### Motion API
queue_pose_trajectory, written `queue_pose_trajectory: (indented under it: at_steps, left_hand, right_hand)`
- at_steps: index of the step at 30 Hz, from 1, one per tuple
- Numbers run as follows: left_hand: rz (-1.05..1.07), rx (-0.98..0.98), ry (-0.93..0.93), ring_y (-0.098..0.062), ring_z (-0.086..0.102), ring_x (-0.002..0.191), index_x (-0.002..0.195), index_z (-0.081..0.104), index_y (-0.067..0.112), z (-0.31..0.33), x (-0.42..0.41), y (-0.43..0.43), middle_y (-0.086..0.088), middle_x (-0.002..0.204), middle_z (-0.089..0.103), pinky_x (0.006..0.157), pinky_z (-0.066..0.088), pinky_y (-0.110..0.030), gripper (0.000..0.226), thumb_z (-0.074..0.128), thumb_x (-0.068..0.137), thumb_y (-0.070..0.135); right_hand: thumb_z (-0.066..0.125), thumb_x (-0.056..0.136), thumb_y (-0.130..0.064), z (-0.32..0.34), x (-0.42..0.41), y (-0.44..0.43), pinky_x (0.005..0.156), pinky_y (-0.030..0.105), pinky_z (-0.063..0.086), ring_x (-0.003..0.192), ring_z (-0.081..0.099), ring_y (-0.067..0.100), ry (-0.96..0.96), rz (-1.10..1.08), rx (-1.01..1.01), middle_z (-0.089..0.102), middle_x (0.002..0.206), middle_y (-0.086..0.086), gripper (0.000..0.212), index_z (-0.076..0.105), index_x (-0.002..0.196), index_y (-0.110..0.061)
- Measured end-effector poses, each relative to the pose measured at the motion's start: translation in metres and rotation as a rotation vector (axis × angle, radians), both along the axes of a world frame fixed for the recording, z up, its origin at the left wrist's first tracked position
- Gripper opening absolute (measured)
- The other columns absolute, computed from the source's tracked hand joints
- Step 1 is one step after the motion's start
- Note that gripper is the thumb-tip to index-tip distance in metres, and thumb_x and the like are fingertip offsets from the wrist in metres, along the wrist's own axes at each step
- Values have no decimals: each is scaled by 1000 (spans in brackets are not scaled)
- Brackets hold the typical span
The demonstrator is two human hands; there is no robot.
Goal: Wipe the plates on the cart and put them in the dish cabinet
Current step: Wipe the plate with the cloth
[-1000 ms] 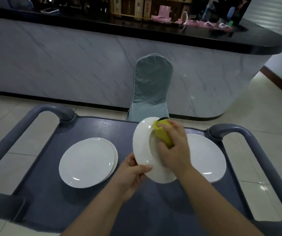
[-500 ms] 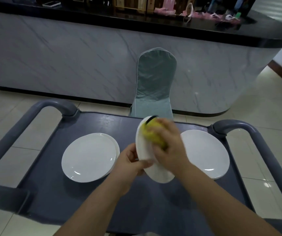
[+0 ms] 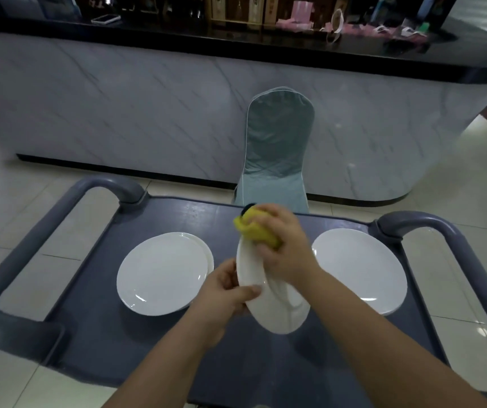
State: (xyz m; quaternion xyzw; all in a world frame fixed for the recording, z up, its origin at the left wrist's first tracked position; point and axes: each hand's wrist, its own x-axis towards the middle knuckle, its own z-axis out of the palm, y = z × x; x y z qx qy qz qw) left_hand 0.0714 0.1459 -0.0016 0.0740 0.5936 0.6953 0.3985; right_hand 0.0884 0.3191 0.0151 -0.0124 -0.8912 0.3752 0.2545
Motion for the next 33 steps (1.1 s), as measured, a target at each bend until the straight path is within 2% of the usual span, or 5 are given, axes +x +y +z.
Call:
queue_pose_trajectory:
  at_steps: [3, 8, 16, 24, 33]
  left_hand:
    - [-21, 28, 1, -32, 68, 101, 117, 60, 10, 3, -1, 0, -13, 109, 71, 84, 56, -53, 46, 73, 75, -2]
    - [70, 103, -86, -30, 69, 95, 114, 61, 8, -5, -3, -5, -17, 103, 70, 71, 56, -36, 51, 68, 67, -11]
    - [284, 301, -379, -21, 72, 83, 119, 58, 8, -9, -9, -18, -10, 103, 73, 62, 60, -30, 46, 58, 74, -5]
    - [486, 381, -510, -21, 73, 82, 120, 58, 14, -15, -21, -9, -10, 100, 74, 71, 60, -33, 36, 51, 89, -2]
    - [403, 331, -523, -26, 73, 85, 124, 59, 15, -11, -8, -2, -14, 105, 73, 64, 61, -37, 38, 55, 88, 4]
  right_hand:
    - [56, 75, -32, 6, -5, 0, 102, 41, 42, 112, 50, 13, -52, -212, -182, 52, 125, -8, 42, 66, 114, -20]
    - [63, 71, -18, -10, 12, -37, 102, 29, 36, 110, 53, 23, 62, 276, 200, 58, 128, 3, 38, 68, 108, -21]
    - [62, 85, -14, -10, -13, 44, 77, 19, 42, 95, 60, 14, -345, -282, -438, 66, 98, -12, 26, 61, 92, -39]
    - [60, 70, -16, -54, 50, -48, 104, 25, 35, 118, 47, 18, -1, 131, 116, 50, 133, 1, 43, 64, 112, -28]
    - [62, 69, -13, -59, 67, -55, 105, 32, 36, 118, 49, 27, 61, 145, 145, 46, 137, -3, 45, 64, 113, -27]
